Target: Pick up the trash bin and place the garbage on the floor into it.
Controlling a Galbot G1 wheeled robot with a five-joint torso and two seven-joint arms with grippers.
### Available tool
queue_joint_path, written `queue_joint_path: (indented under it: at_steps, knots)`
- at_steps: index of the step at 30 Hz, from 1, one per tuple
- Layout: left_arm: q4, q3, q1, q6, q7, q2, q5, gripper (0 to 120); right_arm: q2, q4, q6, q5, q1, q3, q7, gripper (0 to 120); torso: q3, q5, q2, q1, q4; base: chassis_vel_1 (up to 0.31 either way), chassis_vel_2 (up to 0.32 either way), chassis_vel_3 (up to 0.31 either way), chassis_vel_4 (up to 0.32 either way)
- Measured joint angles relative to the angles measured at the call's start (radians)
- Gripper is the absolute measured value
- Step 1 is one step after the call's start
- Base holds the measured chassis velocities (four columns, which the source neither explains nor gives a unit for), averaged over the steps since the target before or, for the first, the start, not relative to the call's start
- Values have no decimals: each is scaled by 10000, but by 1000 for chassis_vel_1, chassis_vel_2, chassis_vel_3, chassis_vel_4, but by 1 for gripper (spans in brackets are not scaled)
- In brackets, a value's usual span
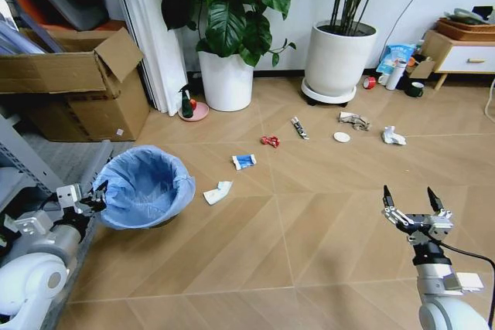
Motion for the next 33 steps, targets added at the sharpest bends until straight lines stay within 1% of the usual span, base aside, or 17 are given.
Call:
queue_joint_path:
  at_steps: [9, 12, 13, 14, 16, 20, 24, 25, 28, 29, 30, 33]
  knots:
    - [-8, 18, -17, 13, -20, -22, 1, 1, -52, -18, 0, 113, 52, 0, -54, 100, 0, -5, 0, -1, 0, -73, 291, 76, -291]
    - [-1, 22, -31, 16, -21, -17, 2, 1, -43, -27, 4, 120, 60, -9, -82, 100, 0, 2, 0, 0, 1, -103, 326, 100, -331]
    - [11, 26, -46, 17, -22, -15, 2, 1, -43, -29, 10, 131, 64, -10, -93, 100, 1, -6, 0, 0, -3, -104, 298, 95, -329]
    - [22, 28, -47, 18, -24, -16, 1, 1, -44, -32, 17, 134, 72, -14, -107, 100, 1, -2, -1, 0, 0, -104, 298, 106, -305]
    - [33, 39, -66, 20, -24, -18, 2, 1, -51, -33, 32, 143, 85, -18, -125, 100, 1, -2, 0, 0, -3, -86, 294, 101, -298]
    - [56, 58, -88, 22, -28, -22, 2, 1, -70, -43, 56, 152, 106, -22, -142, 100, 0, -2, 0, -1, -2, -108, 296, 100, -287]
    - [77, 66, -116, 25, -39, -23, 2, 1, -99, -52, 91, 159, 116, -24, -167, 100, 0, -2, 0, 0, 2, -137, 262, 140, -266]
    - [81, 71, -127, 27, -44, -23, 2, 1, -105, -52, 101, 171, 117, -26, -177, 100, 0, 3, 0, 0, 2, -164, 242, 155, -242]
    - [85, 79, -143, 32, -50, -23, 2, 1, -112, -52, 128, 187, 127, -27, -201, 100, 1, -6, 0, 0, 0, -173, 232, 170, -249]
    - [86, 78, -148, 32, -56, -22, 2, 1, -113, -53, 146, 194, 130, -34, -215, 100, -1, 1, 0, -1, -1, -191, 182, 180, -203]
    - [86, 80, -150, 33, -59, -25, 0, 1, -118, -53, 154, 196, 133, -36, -224, 100, 1, 0, 0, 1, -4, -176, 182, 166, -169]
    - [86, 82, -150, 35, -70, -30, -4, 1, -132, -53, 170, 200, 139, -38, -232, 100, 0, -2, 0, 0, -3, -183, 155, 159, -160]
